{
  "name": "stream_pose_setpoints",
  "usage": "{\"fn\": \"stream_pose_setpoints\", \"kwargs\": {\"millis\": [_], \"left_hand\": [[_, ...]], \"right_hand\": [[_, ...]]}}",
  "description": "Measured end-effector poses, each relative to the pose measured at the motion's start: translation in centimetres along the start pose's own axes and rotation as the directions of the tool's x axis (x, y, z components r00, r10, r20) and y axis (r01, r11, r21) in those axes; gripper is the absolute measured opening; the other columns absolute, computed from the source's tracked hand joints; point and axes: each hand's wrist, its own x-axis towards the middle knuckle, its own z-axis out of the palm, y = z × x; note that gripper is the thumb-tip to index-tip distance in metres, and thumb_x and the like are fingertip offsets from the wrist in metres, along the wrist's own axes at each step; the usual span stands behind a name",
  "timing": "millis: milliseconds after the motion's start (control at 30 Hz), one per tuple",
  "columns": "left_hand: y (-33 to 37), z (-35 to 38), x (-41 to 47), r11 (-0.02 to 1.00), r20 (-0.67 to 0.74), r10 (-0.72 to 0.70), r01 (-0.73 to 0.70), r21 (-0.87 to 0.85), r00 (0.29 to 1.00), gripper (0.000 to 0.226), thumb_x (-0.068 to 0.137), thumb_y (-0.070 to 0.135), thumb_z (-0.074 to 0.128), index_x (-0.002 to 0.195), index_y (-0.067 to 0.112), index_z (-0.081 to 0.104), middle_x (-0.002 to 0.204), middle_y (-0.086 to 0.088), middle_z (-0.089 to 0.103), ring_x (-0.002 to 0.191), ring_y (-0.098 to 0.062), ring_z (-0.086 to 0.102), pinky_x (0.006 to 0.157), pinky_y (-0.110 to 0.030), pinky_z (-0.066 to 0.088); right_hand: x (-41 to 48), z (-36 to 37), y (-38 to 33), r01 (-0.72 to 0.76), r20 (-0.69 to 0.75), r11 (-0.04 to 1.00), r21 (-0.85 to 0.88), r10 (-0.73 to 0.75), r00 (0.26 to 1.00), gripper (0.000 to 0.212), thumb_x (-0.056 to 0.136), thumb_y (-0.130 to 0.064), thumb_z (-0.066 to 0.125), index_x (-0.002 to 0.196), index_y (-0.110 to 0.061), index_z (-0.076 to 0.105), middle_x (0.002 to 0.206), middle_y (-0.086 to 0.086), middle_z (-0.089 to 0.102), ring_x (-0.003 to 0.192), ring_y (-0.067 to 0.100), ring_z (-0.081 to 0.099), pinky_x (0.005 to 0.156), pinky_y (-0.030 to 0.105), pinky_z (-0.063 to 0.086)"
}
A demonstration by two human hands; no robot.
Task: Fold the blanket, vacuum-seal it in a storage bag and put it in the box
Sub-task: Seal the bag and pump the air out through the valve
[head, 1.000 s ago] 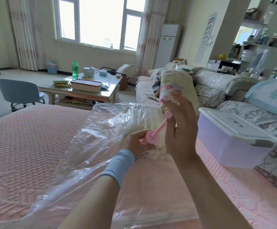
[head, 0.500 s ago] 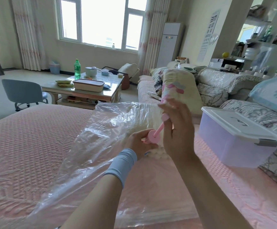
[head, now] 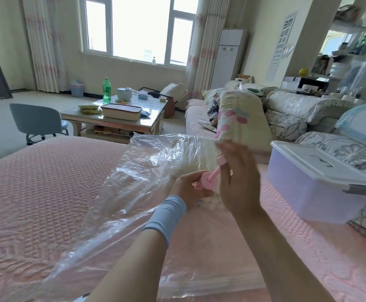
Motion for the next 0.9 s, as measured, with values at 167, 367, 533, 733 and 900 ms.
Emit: {"fn": "stream_pose_setpoints", "kwargs": {"millis": [167, 367, 533, 733, 900], "left_hand": [[0.2, -0.1, -0.1, 1.0, -0.007, -0.007, 0.007, 0.013, 1.0, 0.034, 0.057, 0.039, 0.073, 0.091, 0.043, 0.069, 0.08, 0.011, 0.07, 0.072, -0.003, 0.058, 0.08, -0.035, 0.057], [0.0, -0.3, 0.3, 1.0, -0.015, -0.012, 0.012, 0.023, 1.0, 0.051, 0.053, 0.039, 0.08, 0.102, 0.05, 0.068, 0.089, 0.02, 0.07, 0.081, -0.004, 0.061, 0.083, -0.029, 0.056], [-0.2, 0.0, 0.0, 1.0, -0.001, -0.01, 0.01, 0.029, 1.0, 0.029, 0.06, 0.037, 0.07, 0.088, 0.042, 0.069, 0.076, 0.011, 0.068, 0.069, -0.003, 0.054, 0.081, -0.039, 0.057], [-0.2, -0.4, 0.2, 1.0, -0.012, 0.008, -0.008, -0.006, 1.0, 0.04, 0.062, 0.032, 0.078, 0.099, 0.041, 0.07, 0.084, 0.012, 0.07, 0.074, -0.002, 0.056, 0.079, -0.029, 0.056], [-0.3, 0.0, 0.2, 1.0, 0.008, 0.018, -0.018, -0.016, 1.0, 0.042, 0.062, 0.029, 0.082, 0.1, 0.042, 0.07, 0.084, 0.014, 0.07, 0.071, 0.0, 0.055, 0.067, -0.016, 0.051]], "right_hand": [[-1.0, 0.6, 0.6, -0.14, 0.4, 0.989, -0.037, 0.143, 0.905, 0.041, 0.096, -0.009, 0.053, 0.134, -0.02, 0.063, 0.14, -0.001, 0.055, 0.126, 0.024, 0.055, 0.1, 0.039, 0.048], [2.7, -1.7, -0.4, 0.103, -0.208, 0.994, 0.039, -0.093, 0.974, 0.036, 0.097, -0.007, 0.045, 0.127, -0.013, 0.065, 0.132, 0.006, 0.058, 0.122, 0.021, 0.055, 0.1, 0.023, 0.042], [-1.8, 1.5, 0.2, -0.153, 0.378, 0.986, -0.059, 0.164, 0.911, 0.04, 0.096, -0.006, 0.052, 0.134, -0.014, 0.063, 0.137, 0.004, 0.057, 0.125, 0.027, 0.055, 0.105, 0.039, 0.043], [1.2, -0.2, -0.3, 0.002, 0.069, 0.998, 0.07, -0.007, 0.998, 0.035, 0.096, -0.005, 0.048, 0.124, -0.015, 0.066, 0.133, 0.004, 0.057, 0.125, 0.021, 0.054, 0.105, 0.024, 0.04], [0.8, -0.1, -0.2, 0.035, -0.113, 0.997, 0.072, -0.027, 0.993, 0.035, 0.094, -0.002, 0.047, 0.122, -0.009, 0.067, 0.13, 0.009, 0.057, 0.123, 0.026, 0.055, 0.1, 0.033, 0.046]]}}
